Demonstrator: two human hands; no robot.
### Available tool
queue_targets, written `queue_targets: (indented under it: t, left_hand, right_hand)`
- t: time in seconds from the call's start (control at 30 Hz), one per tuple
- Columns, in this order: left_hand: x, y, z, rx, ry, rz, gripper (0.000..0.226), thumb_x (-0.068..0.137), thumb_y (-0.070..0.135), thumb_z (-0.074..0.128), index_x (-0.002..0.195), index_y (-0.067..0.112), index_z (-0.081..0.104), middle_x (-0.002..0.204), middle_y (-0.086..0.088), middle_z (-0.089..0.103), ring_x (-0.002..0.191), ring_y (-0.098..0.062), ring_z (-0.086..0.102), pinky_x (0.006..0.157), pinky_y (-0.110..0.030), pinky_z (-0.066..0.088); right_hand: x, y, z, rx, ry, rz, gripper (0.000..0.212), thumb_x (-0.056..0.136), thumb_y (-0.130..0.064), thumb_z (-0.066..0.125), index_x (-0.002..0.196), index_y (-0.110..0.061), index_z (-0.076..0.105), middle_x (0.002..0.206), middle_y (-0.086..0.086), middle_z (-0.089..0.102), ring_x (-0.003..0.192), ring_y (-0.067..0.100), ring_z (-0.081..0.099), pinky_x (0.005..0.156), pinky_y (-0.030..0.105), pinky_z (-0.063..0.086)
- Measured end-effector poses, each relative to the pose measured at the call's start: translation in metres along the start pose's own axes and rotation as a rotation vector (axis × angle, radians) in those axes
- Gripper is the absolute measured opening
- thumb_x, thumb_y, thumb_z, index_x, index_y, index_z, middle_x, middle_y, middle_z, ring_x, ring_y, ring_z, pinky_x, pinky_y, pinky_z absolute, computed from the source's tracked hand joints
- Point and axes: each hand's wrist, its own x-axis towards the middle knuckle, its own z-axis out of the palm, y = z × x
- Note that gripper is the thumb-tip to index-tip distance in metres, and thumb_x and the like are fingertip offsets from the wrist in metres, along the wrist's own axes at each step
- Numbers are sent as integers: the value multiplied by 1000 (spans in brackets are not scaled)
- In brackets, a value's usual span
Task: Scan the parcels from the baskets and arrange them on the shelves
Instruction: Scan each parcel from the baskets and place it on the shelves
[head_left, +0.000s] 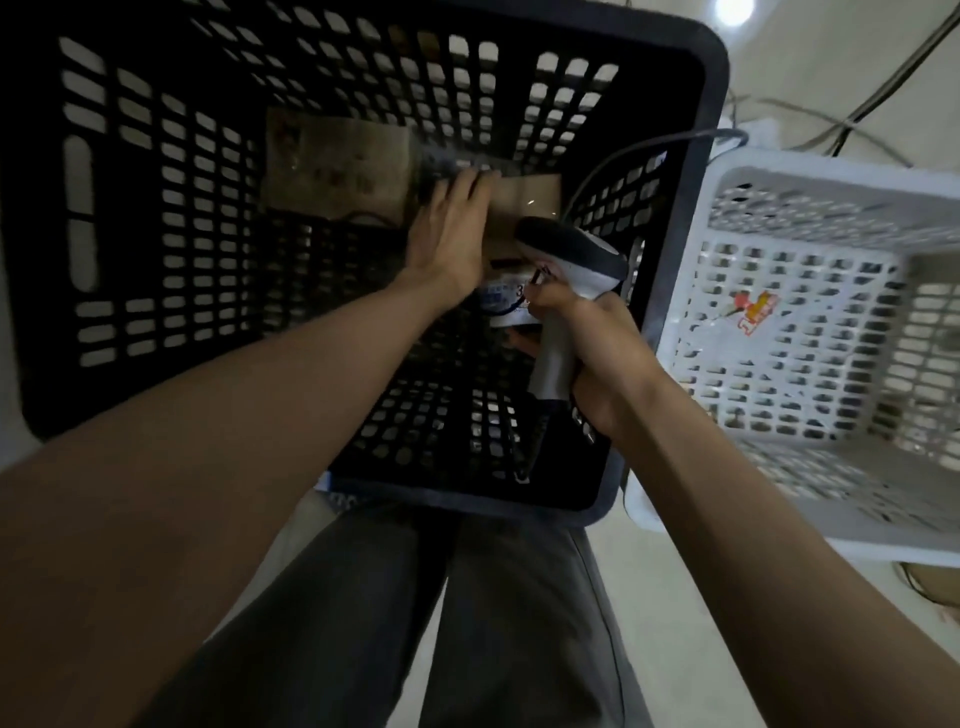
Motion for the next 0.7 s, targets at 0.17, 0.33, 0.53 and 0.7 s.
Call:
queue_targets:
  t: [0.17,0.33,0.53,0.7]
  left_hand:
    - [-26,-11,-27,-116,79,-59,93,69,17,88,146,18,36,149,-4,33,131,-30,43,92,-50,53]
    - [-90,-25,-86,-327,218,-204,94,63,25,90,142,15,39,145,-6,35,120,-31,53,87,-45,52]
    - [-193,-32,-190,-543,354,-389,92,66,42,88,140,15,41,139,-5,38,118,-25,52,89,-41,50]
    - [-298,-26,-299,-702,473,-513,94,57,51,87,135,17,47,131,-1,44,109,-16,55,81,-24,39]
  right_hand:
    - [-21,-7,5,6,27,9,31,94,-3,62,125,-4,66,116,14,72,113,30,66,96,50,58]
    - [-71,-39,23,-15,-26,-33,31,95,-4,62,126,-7,65,106,5,71,101,20,68,87,41,61]
    - [-173,-117,65,-164,-151,-108,26,95,-2,62,121,-6,67,105,13,72,93,25,68,78,40,57]
    - [-290,-192,105,-301,-292,-211,17,94,-3,65,109,-11,65,87,13,64,79,26,60,75,44,55]
